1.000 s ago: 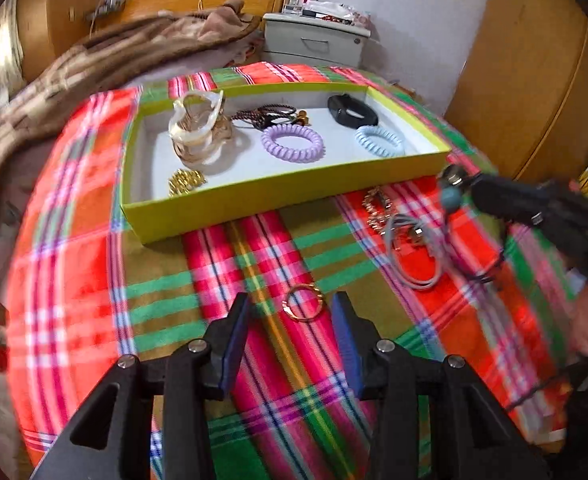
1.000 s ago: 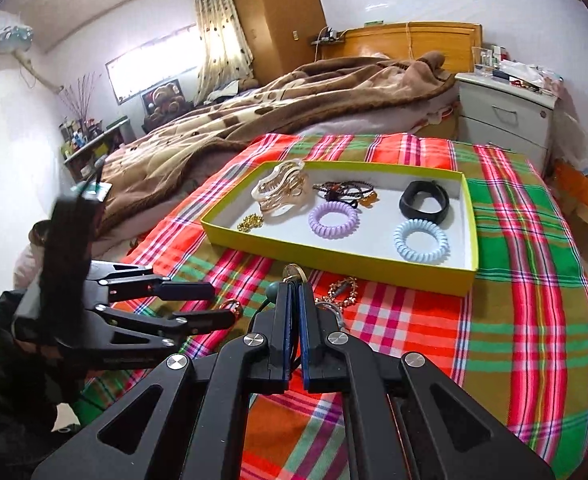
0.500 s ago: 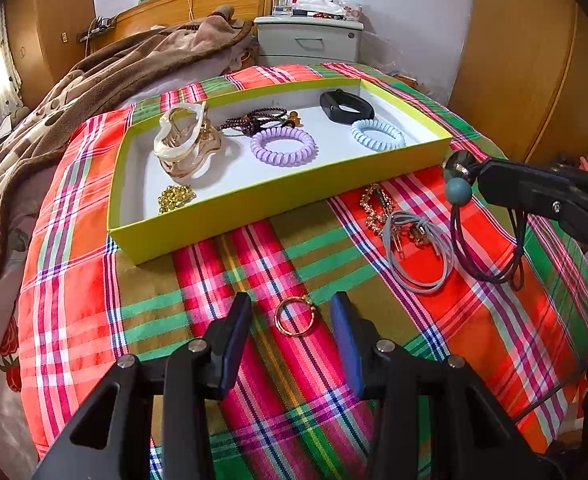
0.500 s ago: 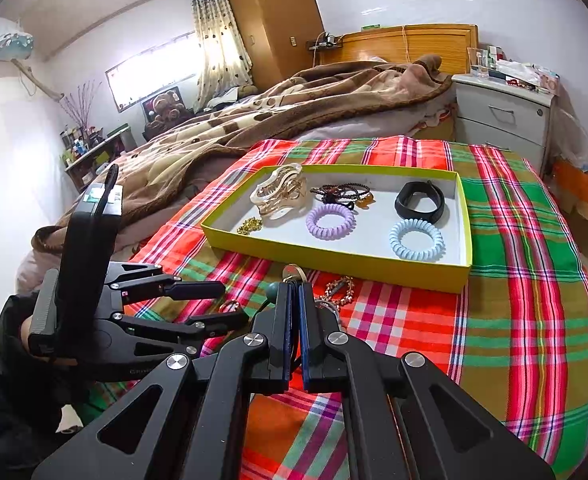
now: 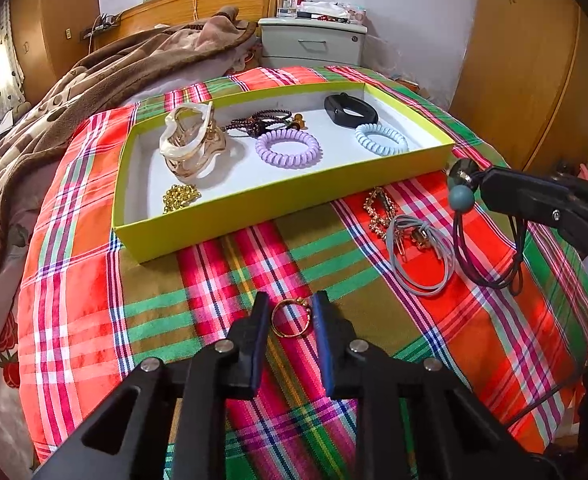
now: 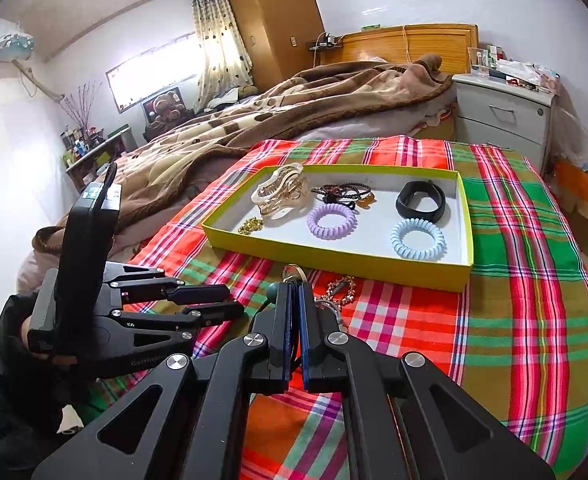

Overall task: Organize jewelry
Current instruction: 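Close the left tool on the gold ring, then carry the black cord and gold ring into the box and open both tools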

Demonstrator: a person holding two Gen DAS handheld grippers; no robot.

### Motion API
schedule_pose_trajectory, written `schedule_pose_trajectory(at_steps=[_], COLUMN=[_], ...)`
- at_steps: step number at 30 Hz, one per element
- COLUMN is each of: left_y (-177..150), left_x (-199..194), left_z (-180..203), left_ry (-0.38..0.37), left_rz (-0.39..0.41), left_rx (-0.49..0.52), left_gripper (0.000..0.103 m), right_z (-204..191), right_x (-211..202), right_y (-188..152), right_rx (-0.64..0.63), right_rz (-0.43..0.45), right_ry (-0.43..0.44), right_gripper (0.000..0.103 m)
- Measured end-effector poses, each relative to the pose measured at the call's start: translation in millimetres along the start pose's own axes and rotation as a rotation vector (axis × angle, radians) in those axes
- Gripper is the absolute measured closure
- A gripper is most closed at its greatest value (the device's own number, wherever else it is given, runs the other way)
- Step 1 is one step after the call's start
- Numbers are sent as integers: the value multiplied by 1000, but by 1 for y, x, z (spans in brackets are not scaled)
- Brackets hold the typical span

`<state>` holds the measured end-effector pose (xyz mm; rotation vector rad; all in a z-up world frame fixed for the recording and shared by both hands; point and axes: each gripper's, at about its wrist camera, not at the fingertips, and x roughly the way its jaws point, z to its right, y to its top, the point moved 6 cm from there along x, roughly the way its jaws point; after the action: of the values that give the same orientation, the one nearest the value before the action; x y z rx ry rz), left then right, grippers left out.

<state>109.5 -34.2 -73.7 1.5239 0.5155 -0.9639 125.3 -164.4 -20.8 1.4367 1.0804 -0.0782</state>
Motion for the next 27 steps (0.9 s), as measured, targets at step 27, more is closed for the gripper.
schedule_pose_trajectory(at_steps=[27], left_y=[45], left_x=[-27], left_z=[-18], left_ry=[9], left_rz=[83], left_rx=[-27], left_gripper=[80], right_z=[21], right_x=[3], right_y=[37], right_rx=[28], right_rz=[27], right_ry=[-61], right_gripper=[100])
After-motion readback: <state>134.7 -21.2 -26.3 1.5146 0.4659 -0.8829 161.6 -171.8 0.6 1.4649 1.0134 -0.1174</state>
